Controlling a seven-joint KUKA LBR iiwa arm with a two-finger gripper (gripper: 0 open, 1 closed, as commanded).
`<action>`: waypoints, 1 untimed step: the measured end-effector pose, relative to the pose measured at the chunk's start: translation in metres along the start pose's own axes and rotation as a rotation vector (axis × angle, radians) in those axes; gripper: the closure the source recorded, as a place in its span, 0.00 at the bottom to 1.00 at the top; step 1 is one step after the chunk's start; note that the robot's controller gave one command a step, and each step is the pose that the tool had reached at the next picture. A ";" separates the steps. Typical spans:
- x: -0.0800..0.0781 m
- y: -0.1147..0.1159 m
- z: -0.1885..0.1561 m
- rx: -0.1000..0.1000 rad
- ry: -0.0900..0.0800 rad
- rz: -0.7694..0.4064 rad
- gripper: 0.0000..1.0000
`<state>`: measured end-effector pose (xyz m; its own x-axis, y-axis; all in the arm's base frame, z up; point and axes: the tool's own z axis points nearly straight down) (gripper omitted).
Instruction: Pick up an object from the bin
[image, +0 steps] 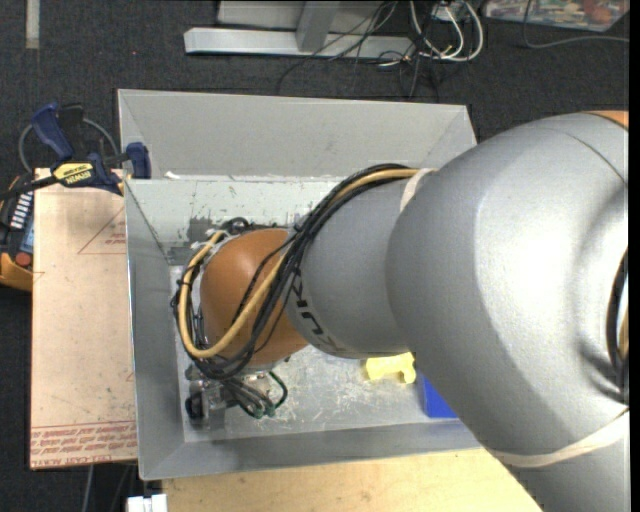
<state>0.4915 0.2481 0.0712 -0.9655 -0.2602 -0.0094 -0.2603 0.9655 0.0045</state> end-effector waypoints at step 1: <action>0.001 0.000 -0.004 0.000 0.001 0.000 1.00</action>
Offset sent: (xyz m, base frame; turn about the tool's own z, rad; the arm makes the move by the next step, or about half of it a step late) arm 0.0000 0.0000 0.0232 0.0000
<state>0.4910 0.2478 0.0748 -0.9655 -0.2603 -0.0085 -0.2604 0.9655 0.0047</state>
